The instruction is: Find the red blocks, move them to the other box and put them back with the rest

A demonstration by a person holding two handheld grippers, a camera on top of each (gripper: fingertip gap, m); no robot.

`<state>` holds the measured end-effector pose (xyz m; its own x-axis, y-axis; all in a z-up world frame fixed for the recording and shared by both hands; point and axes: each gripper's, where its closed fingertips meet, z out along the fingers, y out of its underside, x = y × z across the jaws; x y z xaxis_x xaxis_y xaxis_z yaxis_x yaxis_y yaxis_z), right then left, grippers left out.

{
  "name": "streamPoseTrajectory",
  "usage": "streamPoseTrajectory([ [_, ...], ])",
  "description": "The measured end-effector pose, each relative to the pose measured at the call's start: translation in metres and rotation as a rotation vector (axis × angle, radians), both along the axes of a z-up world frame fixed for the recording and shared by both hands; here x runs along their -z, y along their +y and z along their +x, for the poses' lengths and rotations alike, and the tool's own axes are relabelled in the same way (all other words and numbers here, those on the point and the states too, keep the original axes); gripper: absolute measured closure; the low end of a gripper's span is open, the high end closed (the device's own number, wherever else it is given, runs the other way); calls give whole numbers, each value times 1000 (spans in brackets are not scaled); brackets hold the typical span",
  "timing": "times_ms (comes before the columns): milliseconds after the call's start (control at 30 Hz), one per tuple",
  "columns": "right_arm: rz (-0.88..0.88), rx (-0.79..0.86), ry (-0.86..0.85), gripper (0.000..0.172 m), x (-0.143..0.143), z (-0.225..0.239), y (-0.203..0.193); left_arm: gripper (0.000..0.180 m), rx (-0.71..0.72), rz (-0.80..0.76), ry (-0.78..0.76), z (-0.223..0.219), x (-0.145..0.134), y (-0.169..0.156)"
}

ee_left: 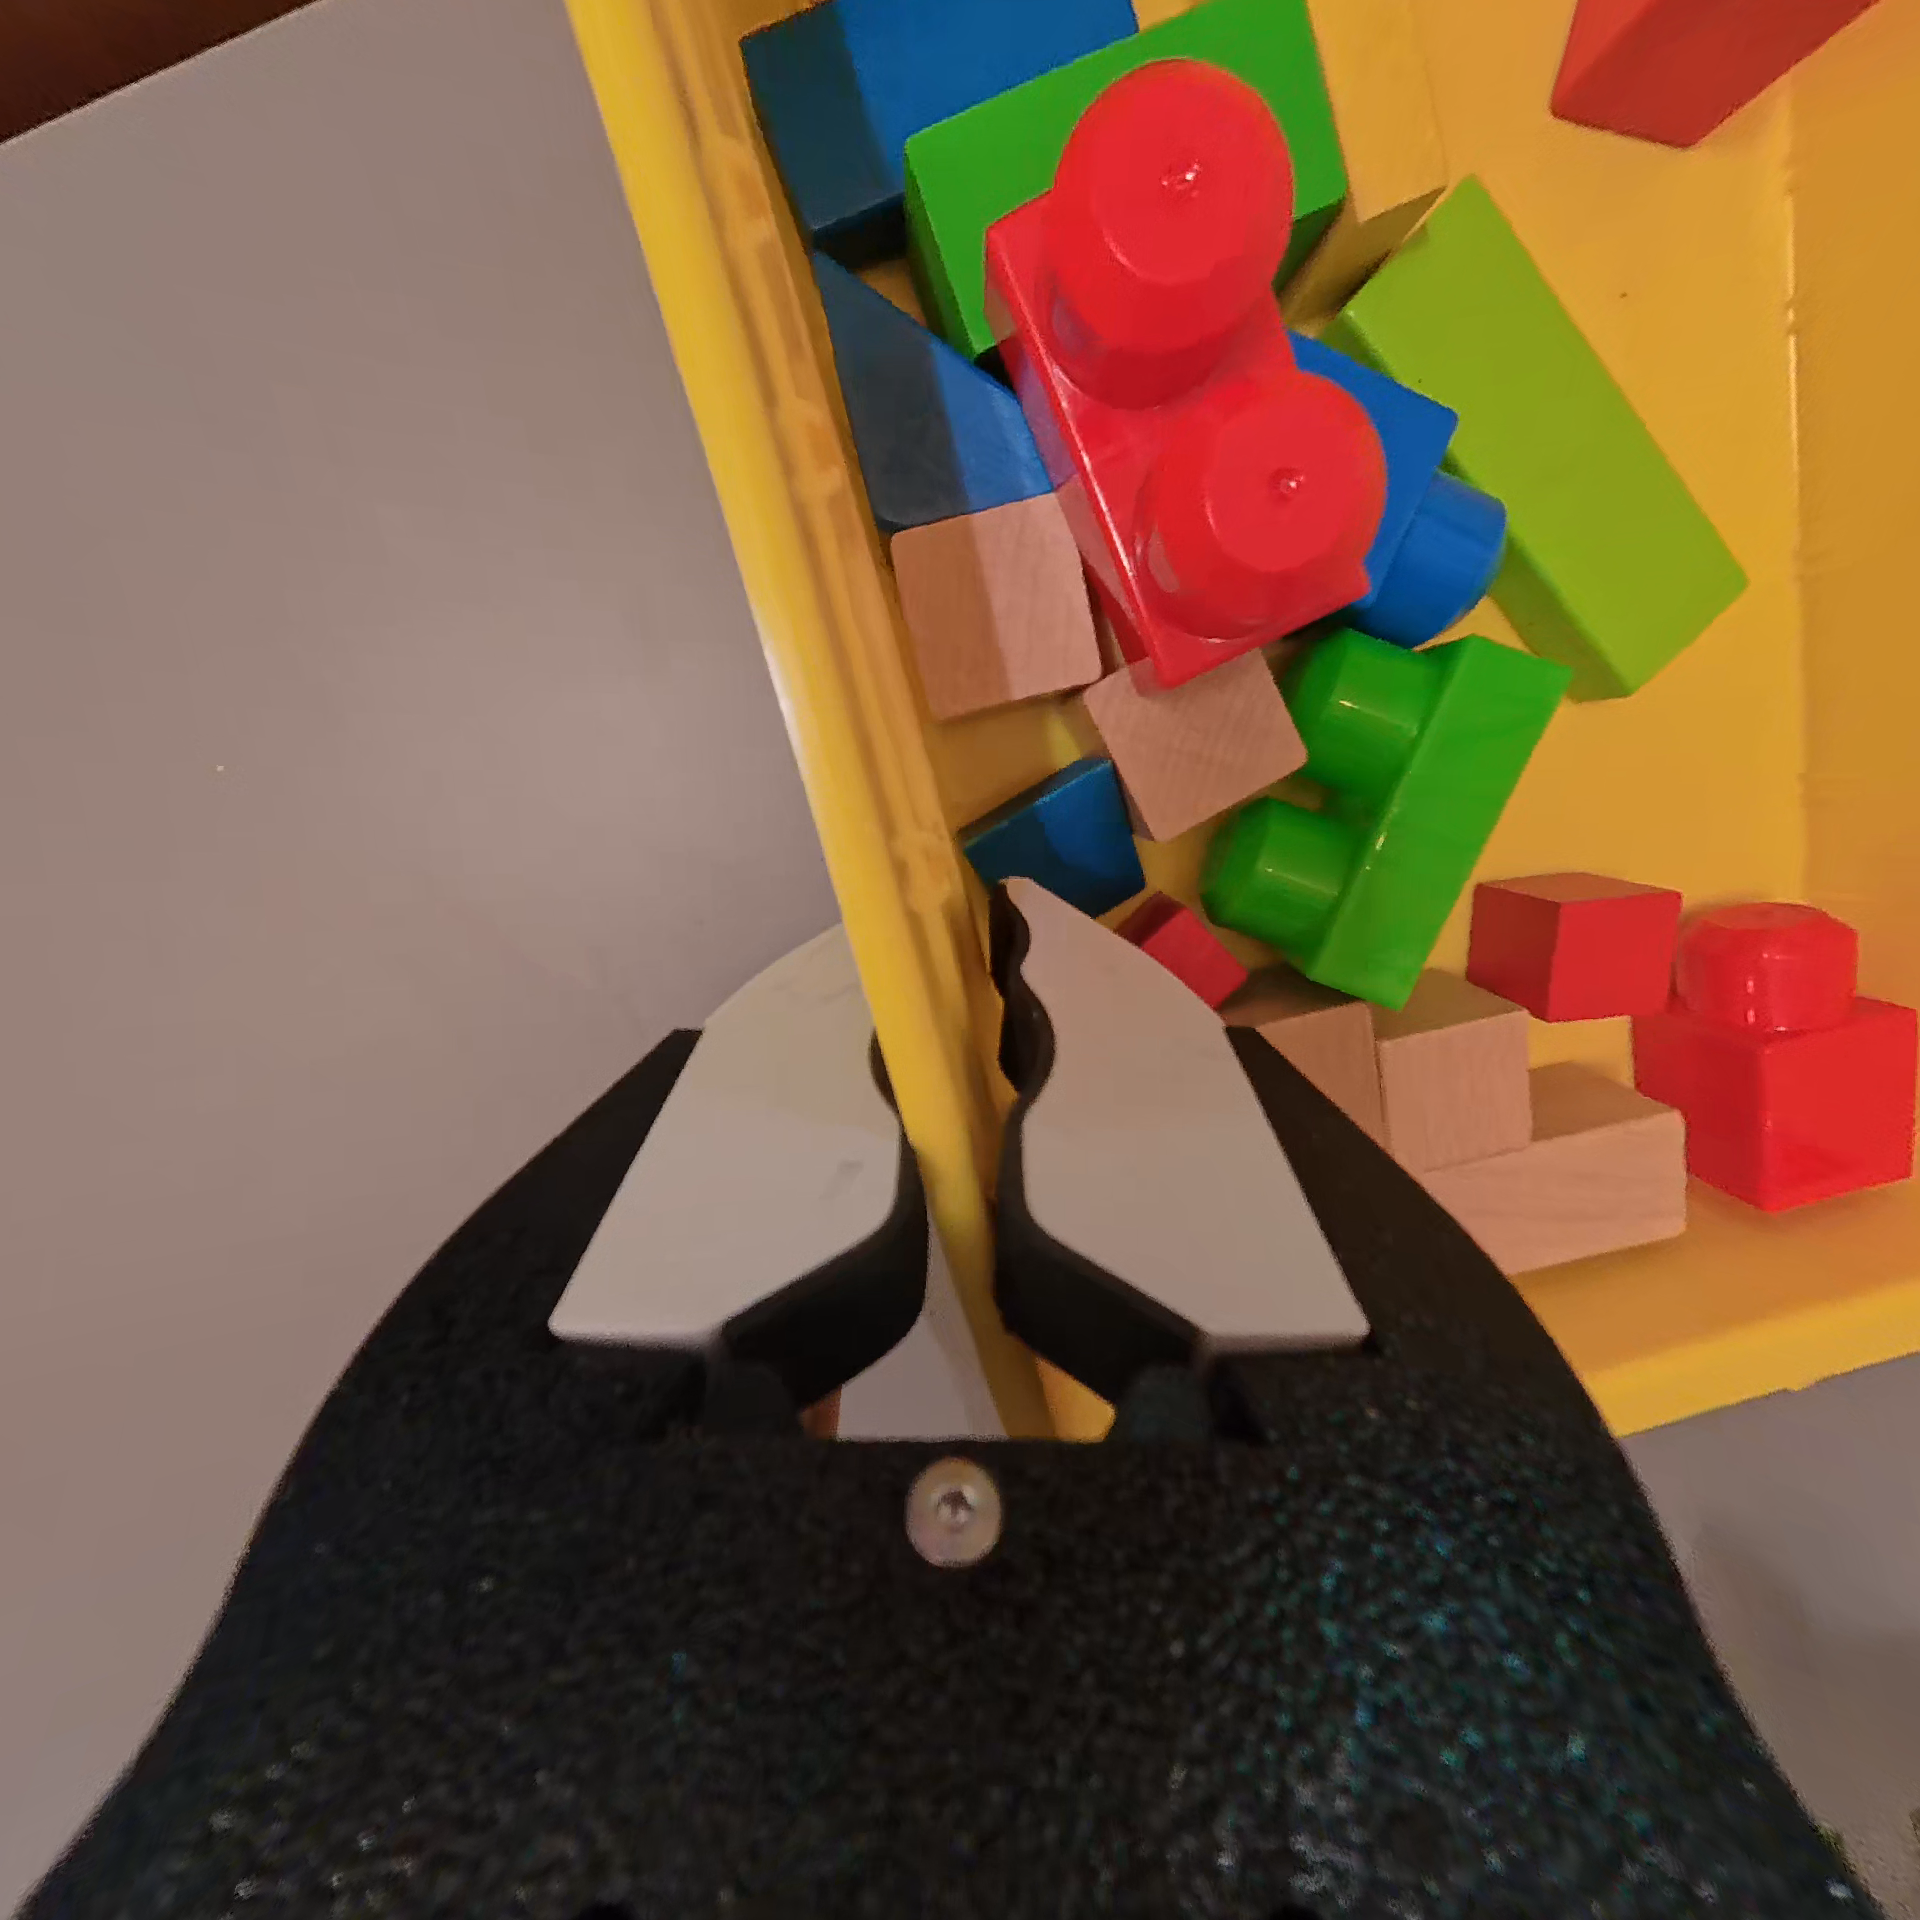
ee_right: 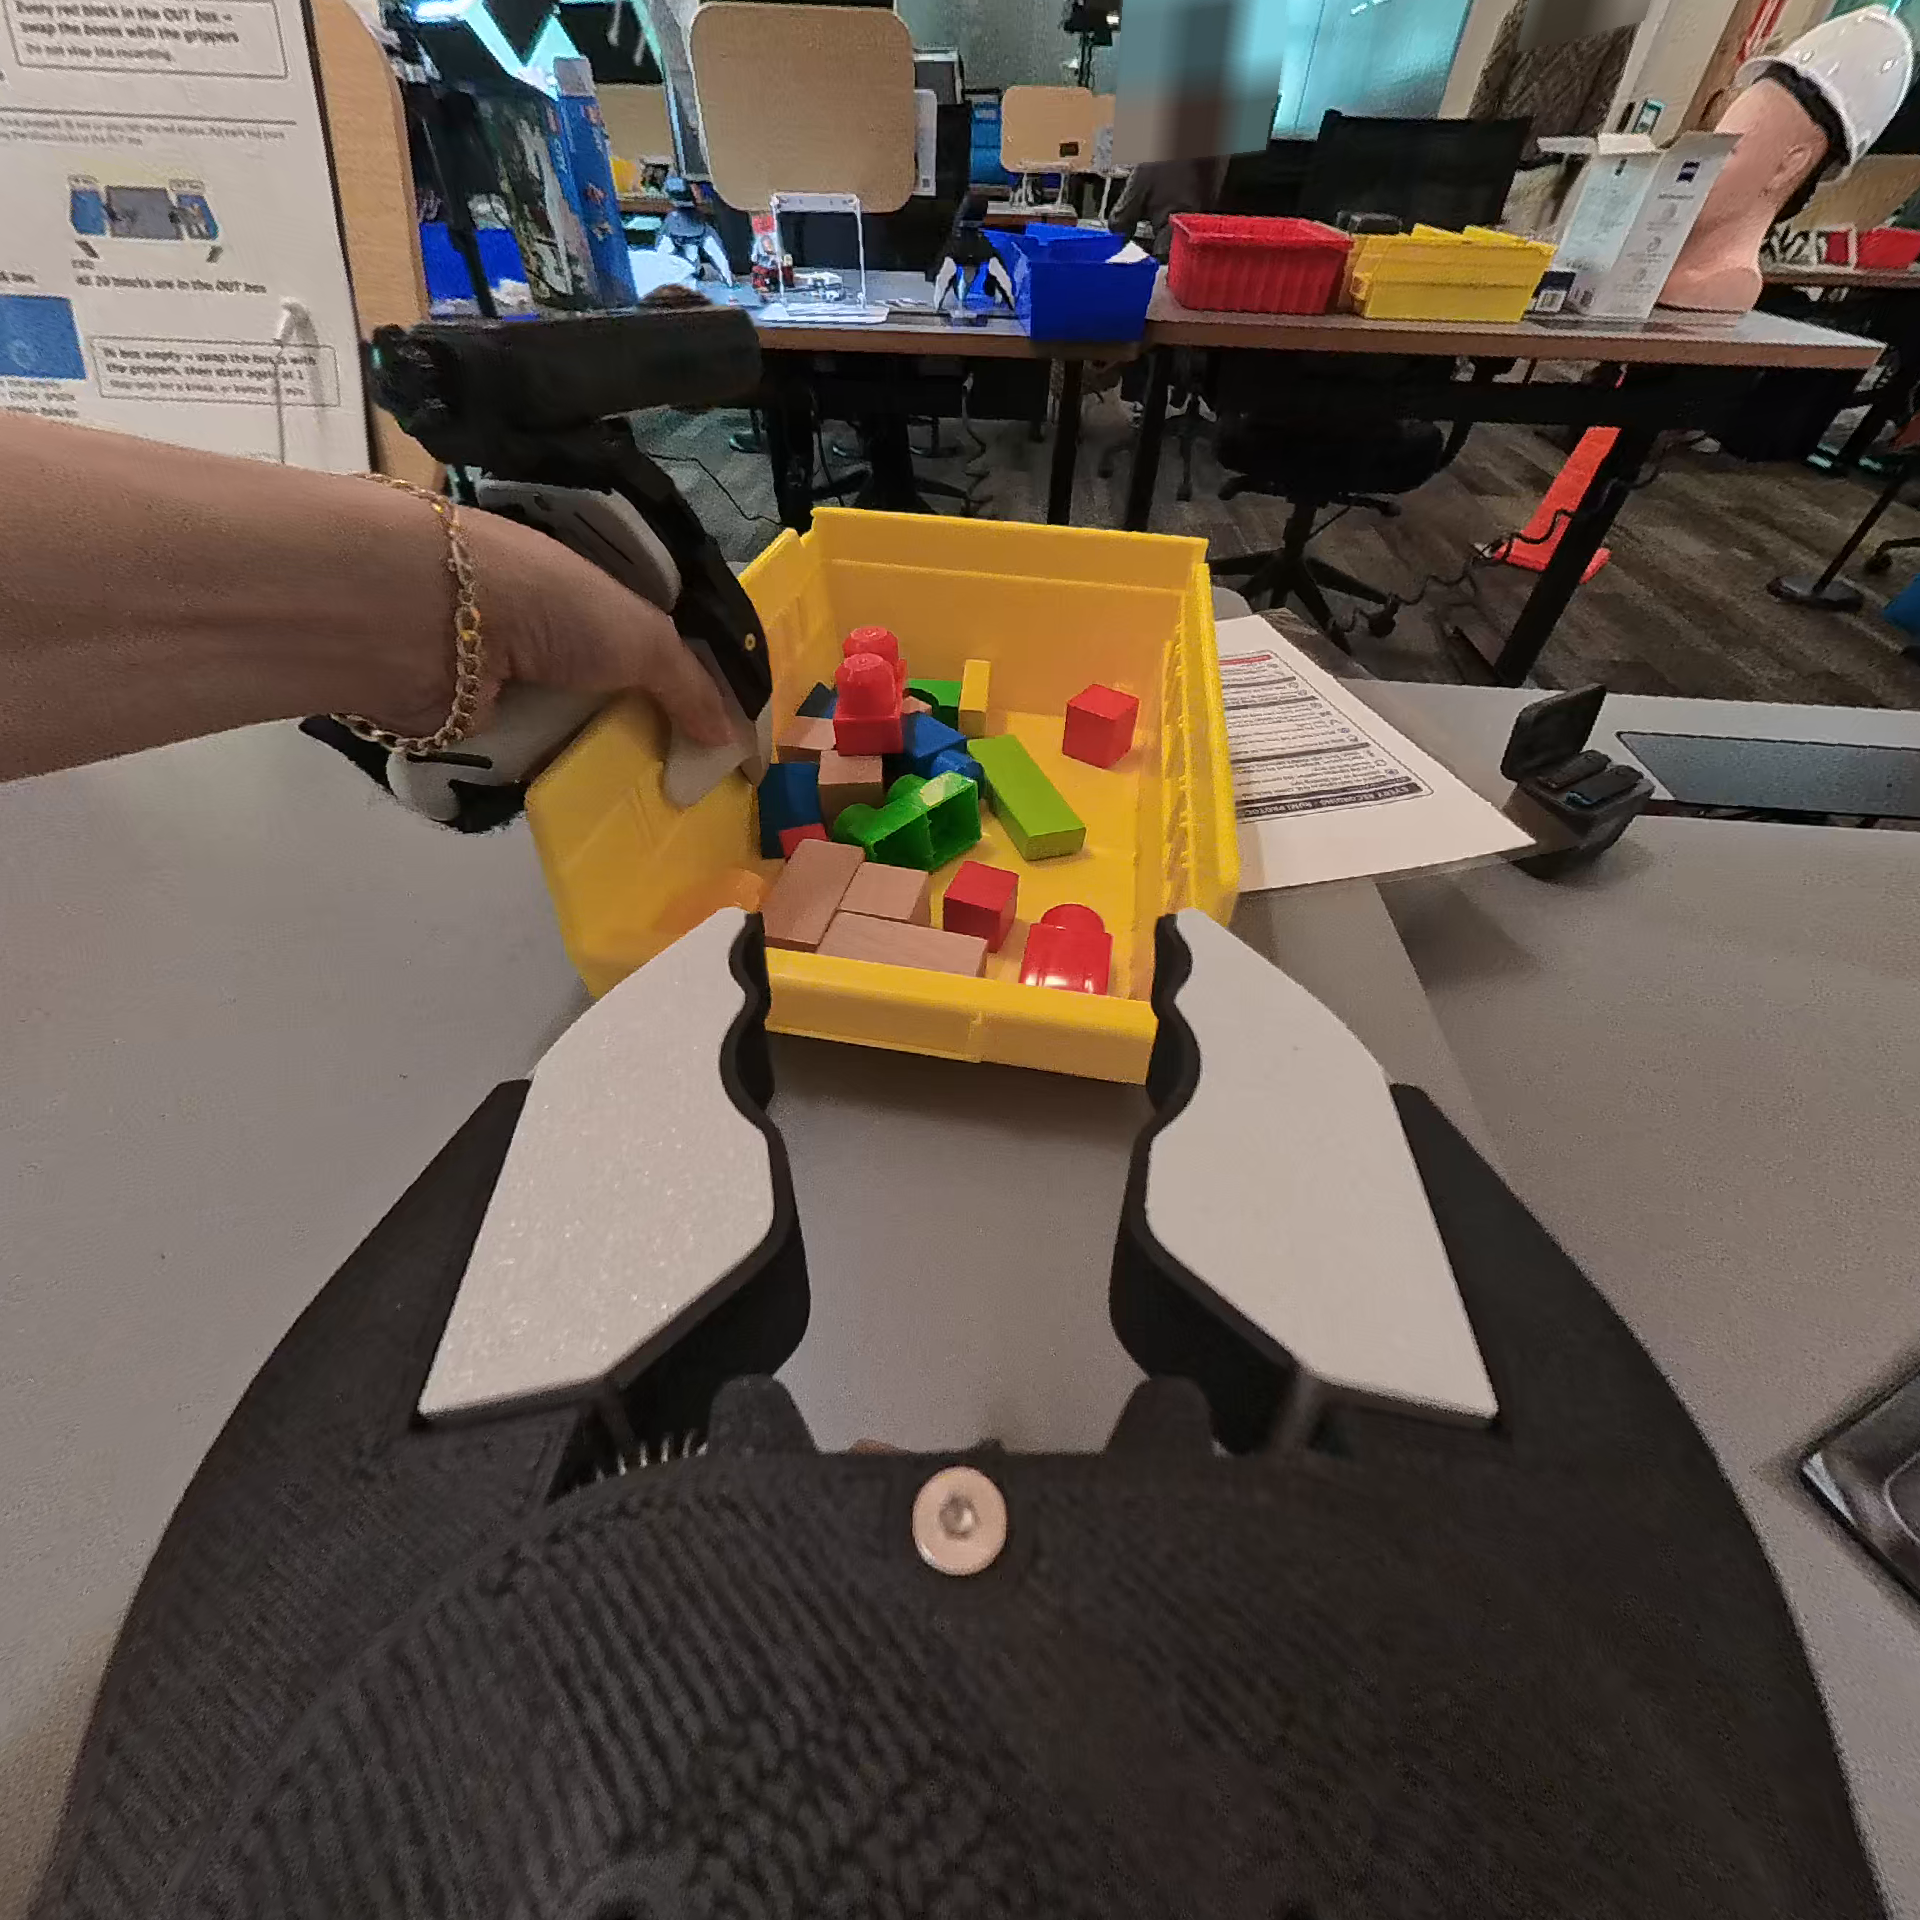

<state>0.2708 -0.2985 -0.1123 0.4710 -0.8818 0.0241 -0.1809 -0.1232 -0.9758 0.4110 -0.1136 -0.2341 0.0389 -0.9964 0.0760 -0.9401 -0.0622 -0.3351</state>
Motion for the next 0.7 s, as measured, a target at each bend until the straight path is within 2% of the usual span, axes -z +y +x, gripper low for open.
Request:
streamPoseTrajectory([
  [133, 20, 0, -10, 101, -4, -1, 0, 174, 5, -46, 16, -1, 0, 7],
  [300, -9, -8, -23, 101, -7, -4, 4, 175, 96, -74, 46, -9, -9, 32],
  [533, 27, -29, -64, 102, -22, -9, 13, 175, 230, -38, 26, -38, -41, 98],
  [700, -4, -66, -66, 102, -22, -10, 31, 175, 312, -105, 8, -98, -63, 156],
])
